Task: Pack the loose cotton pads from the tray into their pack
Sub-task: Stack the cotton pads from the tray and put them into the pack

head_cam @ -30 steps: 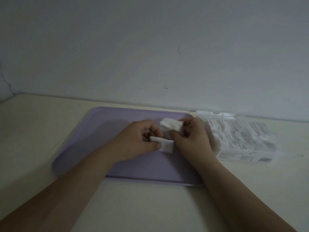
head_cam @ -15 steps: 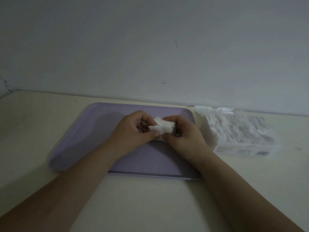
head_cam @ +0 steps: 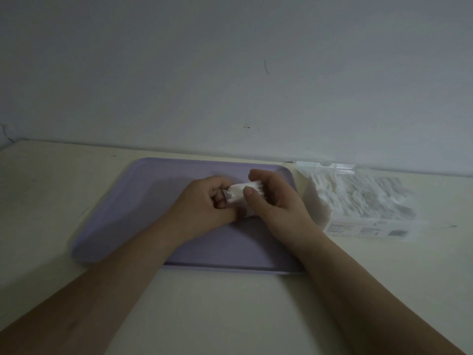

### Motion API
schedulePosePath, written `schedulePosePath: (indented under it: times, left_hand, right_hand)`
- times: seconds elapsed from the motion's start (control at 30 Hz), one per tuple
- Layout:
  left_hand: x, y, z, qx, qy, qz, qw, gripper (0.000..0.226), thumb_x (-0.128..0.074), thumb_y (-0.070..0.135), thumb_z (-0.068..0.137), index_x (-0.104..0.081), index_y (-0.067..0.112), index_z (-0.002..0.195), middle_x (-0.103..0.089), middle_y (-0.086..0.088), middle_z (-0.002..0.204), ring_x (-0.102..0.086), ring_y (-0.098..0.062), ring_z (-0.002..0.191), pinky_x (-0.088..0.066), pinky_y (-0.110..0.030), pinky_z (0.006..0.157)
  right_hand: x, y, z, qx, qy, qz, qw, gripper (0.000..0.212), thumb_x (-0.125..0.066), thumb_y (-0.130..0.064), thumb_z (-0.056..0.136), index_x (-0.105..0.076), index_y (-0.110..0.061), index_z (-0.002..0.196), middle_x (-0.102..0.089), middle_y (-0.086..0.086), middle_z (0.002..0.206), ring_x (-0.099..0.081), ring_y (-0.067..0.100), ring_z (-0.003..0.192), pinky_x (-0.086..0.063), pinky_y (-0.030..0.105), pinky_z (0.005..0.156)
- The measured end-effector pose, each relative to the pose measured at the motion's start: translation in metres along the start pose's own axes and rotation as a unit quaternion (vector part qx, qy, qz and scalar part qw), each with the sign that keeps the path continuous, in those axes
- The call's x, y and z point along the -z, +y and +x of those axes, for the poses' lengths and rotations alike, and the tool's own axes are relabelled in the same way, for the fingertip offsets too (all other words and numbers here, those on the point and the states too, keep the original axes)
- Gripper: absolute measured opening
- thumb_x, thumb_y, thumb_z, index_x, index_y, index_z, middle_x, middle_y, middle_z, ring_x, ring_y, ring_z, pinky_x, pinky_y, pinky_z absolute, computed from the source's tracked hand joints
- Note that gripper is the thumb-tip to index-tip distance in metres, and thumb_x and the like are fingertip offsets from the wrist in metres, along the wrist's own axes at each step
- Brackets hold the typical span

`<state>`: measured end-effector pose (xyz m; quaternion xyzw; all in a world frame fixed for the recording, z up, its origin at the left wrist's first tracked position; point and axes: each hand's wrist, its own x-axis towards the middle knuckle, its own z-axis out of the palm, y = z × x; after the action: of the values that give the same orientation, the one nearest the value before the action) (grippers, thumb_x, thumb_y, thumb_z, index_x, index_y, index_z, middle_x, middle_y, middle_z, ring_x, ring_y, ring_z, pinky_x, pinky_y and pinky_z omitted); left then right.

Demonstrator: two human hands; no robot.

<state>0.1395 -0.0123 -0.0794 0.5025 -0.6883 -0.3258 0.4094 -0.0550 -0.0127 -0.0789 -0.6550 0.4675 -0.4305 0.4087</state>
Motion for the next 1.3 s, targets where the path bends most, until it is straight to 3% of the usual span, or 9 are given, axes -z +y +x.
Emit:
schedulePosePath:
  times: [0.27,0.43,0.53,0.7,0.77,0.87,1.0,1.2,1.3]
  left_hand:
    - [0.0,0.0,0.0,-0.01,-0.002,0.014,1.0,0.031,-0.092,0.02,0.073,-0.071,0.025,0.096,-0.05,0.0,0.064,-0.041,-0.007,0.057,-0.035,-0.024,0.054]
    - [0.0,-0.003,0.001,-0.007,-0.012,-0.009,1.0,0.027,-0.087,0.013,0.078,-0.072,0.022,0.098,-0.052,-0.002,0.066,-0.042,-0.008,0.058,-0.034,-0.023,0.054]
    - [-0.002,0.001,-0.001,-0.009,-0.016,-0.025,1.0,0.027,-0.085,0.009,0.079,-0.073,0.02,0.101,-0.067,0.008,0.073,-0.056,-0.003,0.061,-0.043,-0.017,0.06]
    - [-0.001,-0.003,0.001,0.001,-0.003,-0.048,0.999,0.026,-0.083,0.011,0.082,-0.074,0.024,0.103,-0.062,0.011,0.066,-0.052,-0.006,0.06,-0.042,-0.017,0.058]
    - [-0.001,-0.004,0.001,0.0,-0.005,-0.041,0.999,0.023,-0.082,0.014,0.083,-0.074,0.025,0.102,-0.061,0.008,0.066,-0.051,-0.008,0.06,-0.041,-0.02,0.058]
    - [-0.003,-0.003,0.0,-0.006,-0.024,-0.014,1.0,0.023,-0.079,0.023,0.08,-0.073,0.025,0.102,-0.075,0.0,0.084,-0.068,-0.023,0.072,-0.052,-0.038,0.065]
    - [0.0,-0.007,0.001,-0.004,-0.013,0.008,1.0,0.028,-0.077,0.037,0.075,-0.072,0.031,0.102,-0.075,0.001,0.088,-0.071,-0.029,0.083,-0.058,-0.05,0.074]
    - [0.002,-0.007,0.001,-0.003,0.002,0.017,1.0,0.013,-0.078,0.02,0.083,-0.074,0.026,0.094,-0.076,0.002,0.083,-0.069,-0.014,0.072,-0.054,-0.035,0.069]
    - [0.007,-0.004,0.0,-0.007,-0.001,-0.009,1.0,0.015,-0.076,0.022,0.081,-0.075,0.024,0.096,-0.078,-0.001,0.088,-0.073,-0.03,0.084,-0.058,-0.043,0.075]
  right_hand:
    - [-0.005,0.0,0.003,-0.031,0.014,0.016,0.999,0.051,-0.048,-0.019,0.084,-0.061,-0.027,0.133,-0.066,-0.001,0.128,-0.062,0.016,0.119,-0.047,0.035,0.106]
    - [-0.008,-0.003,0.002,-0.032,0.001,0.037,0.999,0.046,-0.047,-0.008,0.104,-0.05,-0.026,0.147,-0.055,-0.015,0.14,-0.052,-0.002,0.127,-0.037,0.013,0.109]
    - [-0.013,-0.003,0.001,-0.051,-0.025,0.061,0.996,0.05,-0.046,-0.005,0.105,-0.045,-0.027,0.15,-0.054,-0.022,0.13,-0.052,-0.013,0.115,-0.04,0.001,0.092]
    - [-0.015,-0.003,0.001,-0.054,0.003,0.073,0.996,0.05,-0.046,-0.006,0.105,-0.046,-0.026,0.15,-0.054,-0.013,0.141,-0.051,0.0,0.129,-0.038,0.014,0.107]
    - [-0.014,-0.004,-0.001,-0.053,-0.001,0.065,0.996,0.05,-0.045,-0.005,0.105,-0.045,-0.026,0.151,-0.052,-0.014,0.142,-0.05,-0.004,0.128,-0.037,0.009,0.105]
    - [-0.013,-0.003,-0.001,-0.057,-0.024,0.067,0.996,0.057,-0.046,0.003,0.102,-0.044,-0.026,0.151,-0.055,-0.022,0.132,-0.055,-0.013,0.116,-0.044,0.009,0.097]
    - [-0.01,-0.004,-0.001,-0.064,-0.066,0.11,0.99,0.077,-0.053,0.019,0.086,-0.041,-0.02,0.152,-0.054,-0.011,0.135,-0.058,0.002,0.117,-0.051,0.02,0.096]
    - [-0.014,0.0,-0.004,-0.019,-0.006,0.043,0.999,0.077,-0.062,0.012,0.085,-0.042,-0.023,0.151,-0.061,-0.004,0.132,-0.063,0.009,0.12,-0.052,0.022,0.099]
    - [-0.01,0.001,-0.003,-0.006,0.031,0.041,0.999,0.06,-0.069,-0.002,0.088,-0.054,-0.022,0.143,-0.069,-0.001,0.125,-0.068,0.009,0.112,-0.054,0.028,0.099]
